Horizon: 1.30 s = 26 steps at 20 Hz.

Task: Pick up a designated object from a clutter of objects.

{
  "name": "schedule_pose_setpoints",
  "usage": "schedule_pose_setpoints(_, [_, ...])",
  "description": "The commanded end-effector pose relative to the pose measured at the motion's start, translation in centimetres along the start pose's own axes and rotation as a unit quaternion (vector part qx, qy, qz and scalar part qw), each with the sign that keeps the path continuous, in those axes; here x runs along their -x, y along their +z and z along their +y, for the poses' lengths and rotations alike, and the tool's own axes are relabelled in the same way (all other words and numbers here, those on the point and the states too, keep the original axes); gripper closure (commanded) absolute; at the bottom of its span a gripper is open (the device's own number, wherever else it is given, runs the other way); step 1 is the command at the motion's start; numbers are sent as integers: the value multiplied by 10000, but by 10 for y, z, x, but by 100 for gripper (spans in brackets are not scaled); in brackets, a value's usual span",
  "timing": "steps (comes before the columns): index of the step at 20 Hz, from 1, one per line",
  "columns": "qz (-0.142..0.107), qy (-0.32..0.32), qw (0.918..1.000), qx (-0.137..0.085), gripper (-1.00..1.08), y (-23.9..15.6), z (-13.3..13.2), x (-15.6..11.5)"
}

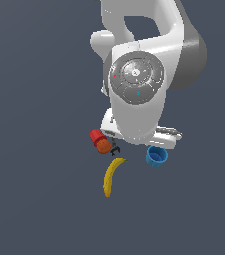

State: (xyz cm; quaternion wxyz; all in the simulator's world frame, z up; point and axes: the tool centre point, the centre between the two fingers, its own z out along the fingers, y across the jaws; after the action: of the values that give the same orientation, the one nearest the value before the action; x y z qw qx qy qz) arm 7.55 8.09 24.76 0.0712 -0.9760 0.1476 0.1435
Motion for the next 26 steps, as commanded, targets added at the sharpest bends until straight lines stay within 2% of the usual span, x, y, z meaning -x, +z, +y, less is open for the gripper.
schedule_pose_setpoints(1, [-236,149,9996,-62,-20,15,-14,-6])
schedule_pose_setpoints(11, [-1204,705,9899,-245,-20,77,-66,-19])
schedule_pose_setpoints(19, [-1976,1107,9735,-316,-20,129,-99,-20])
schedule_pose_setpoints(26, [-2428,1330,9604,-328,-20,159,-114,-16])
